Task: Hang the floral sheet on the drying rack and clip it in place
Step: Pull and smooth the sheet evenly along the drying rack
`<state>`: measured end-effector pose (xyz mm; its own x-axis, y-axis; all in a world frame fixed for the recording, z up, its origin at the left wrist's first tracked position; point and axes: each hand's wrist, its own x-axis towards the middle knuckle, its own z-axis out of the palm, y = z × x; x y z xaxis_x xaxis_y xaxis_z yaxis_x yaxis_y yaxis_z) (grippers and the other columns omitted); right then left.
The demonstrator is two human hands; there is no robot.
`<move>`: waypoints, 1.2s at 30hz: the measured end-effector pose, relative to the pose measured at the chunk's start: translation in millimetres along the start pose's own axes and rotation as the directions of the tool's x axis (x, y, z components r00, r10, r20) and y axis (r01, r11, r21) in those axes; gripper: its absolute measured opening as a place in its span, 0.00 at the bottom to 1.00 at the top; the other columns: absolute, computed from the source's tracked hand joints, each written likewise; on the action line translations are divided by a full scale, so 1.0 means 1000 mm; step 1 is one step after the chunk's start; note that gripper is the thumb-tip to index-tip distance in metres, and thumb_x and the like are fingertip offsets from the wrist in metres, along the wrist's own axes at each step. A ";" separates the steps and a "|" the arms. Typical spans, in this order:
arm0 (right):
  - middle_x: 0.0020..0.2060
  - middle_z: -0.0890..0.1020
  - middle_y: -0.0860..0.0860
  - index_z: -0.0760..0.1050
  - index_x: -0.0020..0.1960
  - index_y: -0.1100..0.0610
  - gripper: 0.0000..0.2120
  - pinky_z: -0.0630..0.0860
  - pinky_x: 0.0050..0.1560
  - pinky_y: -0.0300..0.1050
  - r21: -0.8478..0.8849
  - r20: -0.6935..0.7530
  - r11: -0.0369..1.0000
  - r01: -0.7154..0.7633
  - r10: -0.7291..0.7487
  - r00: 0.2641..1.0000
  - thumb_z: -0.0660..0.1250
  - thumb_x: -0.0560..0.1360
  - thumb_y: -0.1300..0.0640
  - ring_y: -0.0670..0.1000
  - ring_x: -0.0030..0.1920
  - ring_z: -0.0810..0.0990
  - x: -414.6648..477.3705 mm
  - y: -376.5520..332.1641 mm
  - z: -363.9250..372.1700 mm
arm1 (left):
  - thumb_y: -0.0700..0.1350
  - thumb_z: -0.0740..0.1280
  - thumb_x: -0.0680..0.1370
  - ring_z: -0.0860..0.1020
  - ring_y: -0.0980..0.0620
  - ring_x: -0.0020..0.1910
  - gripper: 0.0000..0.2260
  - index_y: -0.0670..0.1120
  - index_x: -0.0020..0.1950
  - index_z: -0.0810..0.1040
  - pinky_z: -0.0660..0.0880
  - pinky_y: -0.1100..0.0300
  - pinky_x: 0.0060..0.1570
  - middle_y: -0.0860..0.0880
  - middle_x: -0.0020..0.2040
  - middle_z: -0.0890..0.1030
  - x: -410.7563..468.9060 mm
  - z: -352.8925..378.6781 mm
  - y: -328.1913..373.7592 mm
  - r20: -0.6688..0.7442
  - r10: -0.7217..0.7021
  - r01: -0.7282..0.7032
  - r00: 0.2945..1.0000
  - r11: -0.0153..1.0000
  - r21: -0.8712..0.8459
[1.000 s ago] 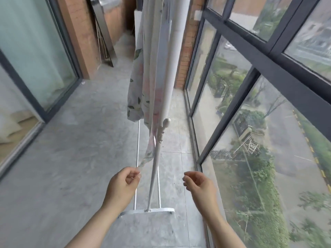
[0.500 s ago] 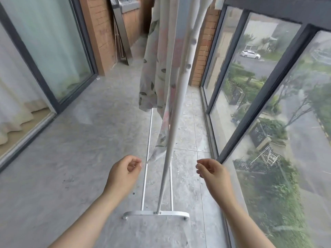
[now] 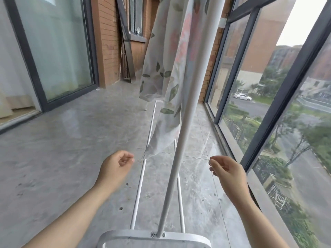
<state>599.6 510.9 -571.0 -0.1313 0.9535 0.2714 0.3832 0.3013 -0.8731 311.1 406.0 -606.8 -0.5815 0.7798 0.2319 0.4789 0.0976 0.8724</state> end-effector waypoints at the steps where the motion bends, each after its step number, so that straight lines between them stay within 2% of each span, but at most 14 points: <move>1: 0.37 0.85 0.46 0.80 0.43 0.49 0.05 0.81 0.48 0.52 -0.014 0.005 1.000 -0.011 0.011 1.000 0.69 0.75 0.58 0.45 0.40 0.84 0.000 0.005 0.001 | 0.40 0.69 0.75 0.81 0.49 0.42 0.05 0.50 0.43 0.80 0.75 0.61 0.44 0.51 0.39 0.82 -0.001 0.000 -0.006 -0.005 -0.032 0.032 0.999 0.999 -0.013; 4: 0.38 0.84 0.44 0.80 0.43 0.49 0.04 0.81 0.47 0.47 -0.079 0.047 0.997 -0.012 0.016 0.999 0.70 0.75 0.57 0.43 0.40 0.83 0.001 0.016 0.005 | 0.40 0.70 0.75 0.81 0.48 0.43 0.05 0.51 0.43 0.80 0.78 0.54 0.48 0.50 0.40 0.82 -0.006 0.003 -0.015 0.040 -0.082 0.082 0.996 0.997 0.009; 7: 0.40 0.84 0.42 0.81 0.45 0.50 0.02 0.77 0.41 0.33 -0.105 0.094 0.994 0.030 -0.020 0.995 0.70 0.75 0.54 0.39 0.40 0.81 0.007 0.020 0.014 | 0.42 0.70 0.75 0.80 0.50 0.43 0.02 0.49 0.44 0.80 0.74 0.62 0.43 0.51 0.42 0.82 0.004 0.011 -0.018 0.053 -0.028 0.025 0.998 0.998 0.054; 9: 0.41 0.84 0.42 0.81 0.46 0.50 0.02 0.74 0.39 0.30 -0.111 0.112 0.992 0.067 -0.054 0.992 0.70 0.75 0.53 0.38 0.41 0.81 0.014 0.020 0.023 | 0.41 0.70 0.75 0.80 0.50 0.42 0.02 0.48 0.44 0.80 0.72 0.65 0.41 0.50 0.41 0.82 0.016 0.015 -0.017 0.023 0.011 -0.012 1.000 0.999 0.046; 12: 0.45 0.83 0.42 0.81 0.48 0.51 0.04 0.75 0.46 0.37 -0.100 0.131 0.990 0.097 -0.083 0.988 0.69 0.75 0.52 0.41 0.47 0.81 0.032 0.016 0.036 | 0.41 0.70 0.75 0.79 0.53 0.41 0.05 0.51 0.42 0.79 0.71 0.68 0.40 0.53 0.41 0.81 0.035 0.019 -0.005 -0.003 0.062 -0.061 0.998 0.997 0.038; 15: 0.53 0.81 0.43 0.80 0.52 0.50 0.07 0.72 0.51 0.40 -0.147 0.153 0.979 0.140 -0.117 0.981 0.69 0.75 0.50 0.44 0.54 0.78 0.056 0.006 0.048 | 0.42 0.70 0.75 0.77 0.57 0.39 0.01 0.47 0.46 0.80 0.72 0.67 0.41 0.52 0.42 0.81 0.058 0.025 0.012 0.009 0.098 -0.099 0.995 0.991 0.085; 20: 0.55 0.81 0.46 0.79 0.54 0.52 0.09 0.70 0.53 0.40 -0.115 0.102 0.977 0.178 -0.167 0.981 0.69 0.75 0.51 0.45 0.55 0.76 0.095 -0.010 0.066 | 0.46 0.71 0.74 0.78 0.52 0.43 0.12 0.44 0.55 0.77 0.70 0.62 0.44 0.53 0.54 0.77 0.090 0.044 0.034 0.027 0.114 -0.115 0.993 0.993 0.030; 23: 0.57 0.79 0.45 0.80 0.52 0.49 0.07 0.73 0.60 0.44 -0.114 0.181 0.963 0.244 -0.221 0.958 0.69 0.74 0.53 0.43 0.58 0.75 0.108 -0.011 0.075 | 0.46 0.71 0.75 0.79 0.54 0.41 0.05 0.52 0.48 0.77 0.71 0.63 0.43 0.52 0.58 0.77 0.103 0.051 0.045 0.071 0.144 -0.143 0.987 0.989 -0.026; 25: 0.62 0.76 0.45 0.81 0.57 0.49 0.12 0.73 0.63 0.50 -0.129 0.233 0.955 0.266 -0.231 0.945 0.67 0.74 0.51 0.44 0.62 0.74 0.111 -0.010 0.080 | 0.44 0.70 0.75 0.80 0.56 0.41 0.08 0.58 0.44 0.77 0.71 0.66 0.43 0.51 0.62 0.75 0.108 0.051 0.046 0.135 0.200 -0.200 0.970 0.980 -0.015; 28: 0.66 0.74 0.46 0.77 0.64 0.48 0.21 0.73 0.64 0.54 -0.165 0.242 0.942 0.291 -0.247 0.938 0.63 0.72 0.46 0.47 0.68 0.71 0.116 -0.006 0.083 | 0.43 0.70 0.75 0.78 0.53 0.42 0.11 0.61 0.42 0.78 0.76 0.57 0.53 0.52 0.70 0.69 0.112 0.053 0.043 0.231 0.211 -0.215 0.950 0.977 -0.008; 30: 0.66 0.75 0.45 0.73 0.68 0.50 0.22 0.73 0.64 0.52 -0.169 0.245 0.942 0.291 -0.246 0.938 0.64 0.75 0.50 0.47 0.68 0.71 0.118 -0.006 0.083 | 0.44 0.70 0.76 0.78 0.52 0.43 0.10 0.61 0.44 0.79 0.76 0.51 0.57 0.54 0.72 0.66 0.116 0.056 0.041 0.276 0.195 -0.197 0.941 0.980 -0.021; 32: 0.67 0.75 0.44 0.71 0.70 0.51 0.24 0.73 0.65 0.52 -0.152 0.225 0.952 0.265 -0.228 0.947 0.64 0.75 0.50 0.47 0.66 0.73 0.116 -0.006 0.082 | 0.44 0.69 0.76 0.80 0.51 0.48 0.08 0.57 0.51 0.82 0.76 0.51 0.59 0.56 0.72 0.66 0.123 0.061 0.041 0.304 0.198 -0.200 0.932 0.980 -0.026; 34: 0.66 0.76 0.43 0.72 0.69 0.51 0.24 0.75 0.63 0.51 -0.114 0.195 0.965 0.234 -0.210 0.958 0.65 0.74 0.49 0.48 0.59 0.78 0.112 -0.008 0.078 | 0.44 0.67 0.77 0.79 0.50 0.57 0.12 0.51 0.60 0.81 0.75 0.52 0.61 0.56 0.70 0.71 0.130 0.066 0.042 0.324 0.190 -0.191 0.927 0.981 -0.030; 36: 0.62 0.80 0.44 0.76 0.66 0.52 0.19 0.76 0.61 0.46 -0.078 0.125 0.970 0.230 -0.220 0.968 0.67 0.75 0.53 0.47 0.54 0.80 0.106 -0.010 0.072 | 0.45 0.67 0.78 0.80 0.49 0.56 0.14 0.49 0.63 0.79 0.78 0.51 0.58 0.53 0.64 0.78 0.132 0.069 0.043 0.318 0.169 -0.165 0.933 0.986 -0.039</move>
<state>516.1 607.9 -563.1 -0.3251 0.8551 0.4039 0.4126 0.5125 -0.7530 300.0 555.9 -567.8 -0.2523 0.9407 0.2265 0.5419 -0.0566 0.8385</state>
